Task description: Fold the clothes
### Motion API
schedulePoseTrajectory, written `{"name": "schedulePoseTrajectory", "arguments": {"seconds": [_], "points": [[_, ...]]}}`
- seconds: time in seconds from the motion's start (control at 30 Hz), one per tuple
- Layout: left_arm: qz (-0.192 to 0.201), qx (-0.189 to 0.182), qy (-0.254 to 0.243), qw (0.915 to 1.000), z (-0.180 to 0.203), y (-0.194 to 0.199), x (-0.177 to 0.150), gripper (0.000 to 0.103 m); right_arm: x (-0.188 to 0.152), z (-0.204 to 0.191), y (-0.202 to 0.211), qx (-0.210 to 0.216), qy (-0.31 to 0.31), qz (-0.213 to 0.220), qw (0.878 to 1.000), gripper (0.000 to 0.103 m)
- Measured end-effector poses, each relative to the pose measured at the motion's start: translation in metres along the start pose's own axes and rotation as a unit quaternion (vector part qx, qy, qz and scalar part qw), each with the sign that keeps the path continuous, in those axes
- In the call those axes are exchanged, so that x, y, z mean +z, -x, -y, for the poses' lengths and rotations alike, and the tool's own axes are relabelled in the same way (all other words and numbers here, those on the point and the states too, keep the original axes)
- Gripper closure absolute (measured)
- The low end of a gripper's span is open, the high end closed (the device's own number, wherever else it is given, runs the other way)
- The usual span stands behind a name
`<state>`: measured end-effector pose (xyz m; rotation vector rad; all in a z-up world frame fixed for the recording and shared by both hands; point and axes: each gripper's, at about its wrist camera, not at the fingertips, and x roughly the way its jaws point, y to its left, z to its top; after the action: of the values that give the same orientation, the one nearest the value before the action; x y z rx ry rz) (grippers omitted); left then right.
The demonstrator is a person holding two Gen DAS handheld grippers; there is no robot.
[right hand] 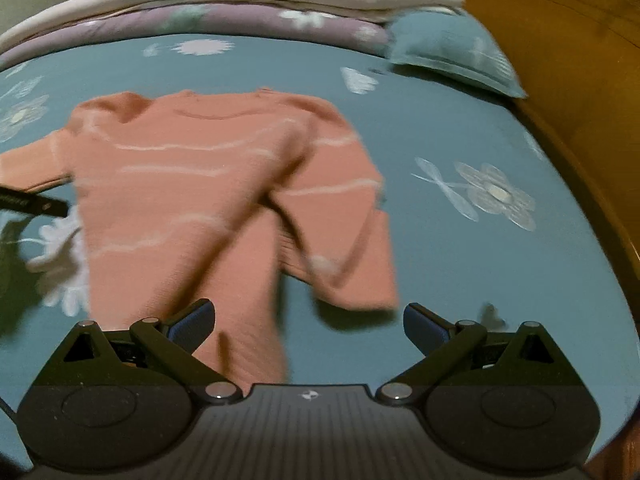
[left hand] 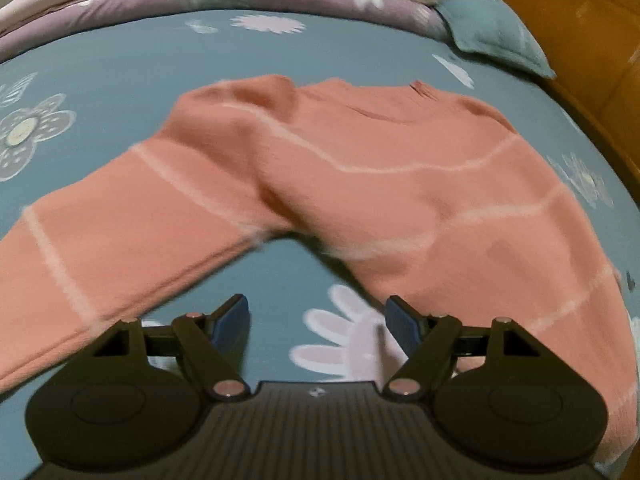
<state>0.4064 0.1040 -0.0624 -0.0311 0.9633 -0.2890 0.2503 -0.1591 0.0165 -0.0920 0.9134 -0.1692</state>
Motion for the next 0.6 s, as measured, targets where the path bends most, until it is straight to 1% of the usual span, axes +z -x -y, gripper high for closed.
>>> {"name": "schedulePoseTrajectory", "arguments": {"seconds": [0.1,0.2,0.27,0.4,0.5,0.6], "points": [[-0.007,0.000,-0.017,0.9998,0.011,0.002,0.002,0.027,-0.007,0.020,-0.006,-0.027,-0.017,-0.003,0.999,0.000],[-0.007,0.004,-0.024,0.9997,0.018,0.008,0.002,0.027,-0.008,0.032,-0.021,-0.051,-0.010,-0.003,0.999,0.000],[-0.007,0.010,-0.026,0.9996,0.022,0.013,0.003,0.025,-0.006,0.036,-0.035,-0.056,0.000,0.001,0.998,0.000],[0.001,0.032,-0.022,0.9992,0.030,0.025,0.003,0.025,-0.003,0.036,-0.067,-0.035,0.011,0.002,0.999,0.000],[0.012,0.053,-0.015,0.9984,0.037,0.036,0.004,0.024,-0.001,0.037,-0.092,-0.003,0.014,0.000,1.000,0.000],[0.023,0.073,-0.007,0.9970,0.044,0.047,0.005,0.023,0.004,0.049,-0.102,-0.003,0.007,0.020,1.000,0.000]]}}
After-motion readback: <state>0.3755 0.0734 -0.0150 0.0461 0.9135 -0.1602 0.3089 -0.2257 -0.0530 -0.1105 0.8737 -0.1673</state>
